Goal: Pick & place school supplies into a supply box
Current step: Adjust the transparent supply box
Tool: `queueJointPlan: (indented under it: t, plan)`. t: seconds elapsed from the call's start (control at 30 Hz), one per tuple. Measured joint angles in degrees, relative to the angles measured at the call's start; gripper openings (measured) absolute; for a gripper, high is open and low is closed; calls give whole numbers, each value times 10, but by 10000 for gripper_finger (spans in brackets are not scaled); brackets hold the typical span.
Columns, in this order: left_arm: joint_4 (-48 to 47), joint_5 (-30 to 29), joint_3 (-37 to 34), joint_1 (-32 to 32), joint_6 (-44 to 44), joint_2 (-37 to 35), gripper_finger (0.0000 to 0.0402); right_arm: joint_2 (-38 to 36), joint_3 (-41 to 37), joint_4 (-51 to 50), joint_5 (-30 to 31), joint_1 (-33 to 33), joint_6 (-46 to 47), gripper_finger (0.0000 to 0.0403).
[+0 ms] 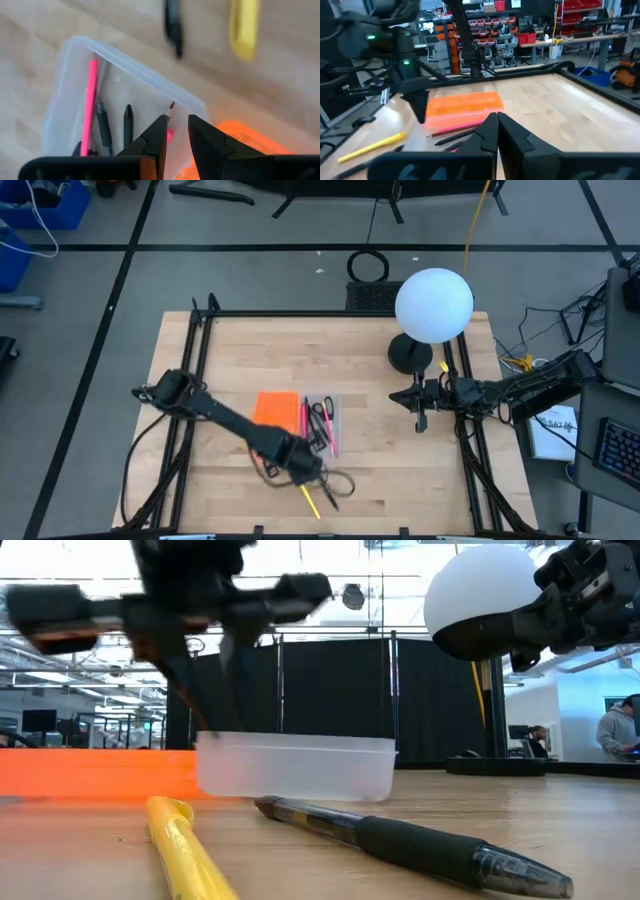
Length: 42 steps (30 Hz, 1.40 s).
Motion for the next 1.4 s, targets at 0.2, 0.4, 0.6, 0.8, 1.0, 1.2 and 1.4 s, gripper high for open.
queueJointPlan:
  t: [0.2, 0.4, 0.6, 0.8, 1.0, 1.2, 1.4]
  plan:
    - [40, -130, 0, -57, -22, 0, 88, 0, 0, -2, 0, 0, 37, 0]
    - [106, -172, 0, -64, -76, -19, 88, 0, 0, -2, 0, 0, 35, 0]
    - [128, -58, 0, -57, -237, -13, 87, 0, 0, 5, 0, 0, 13, 0]
    - [149, -46, -45, -62, -280, 6, 45, 0, 0, 15, 0, 0, -2, 0]
    - [162, -69, -80, -50, -298, 5, 10, 0, 0, 20, 0, 0, -2, 0]
    - [159, -64, -87, -26, -297, 5, 5, 0, 0, 33, 0, 0, -9, 0]
    - [172, -47, -79, -31, -261, 5, 17, 0, 0, 33, 0, 0, -18, 0]
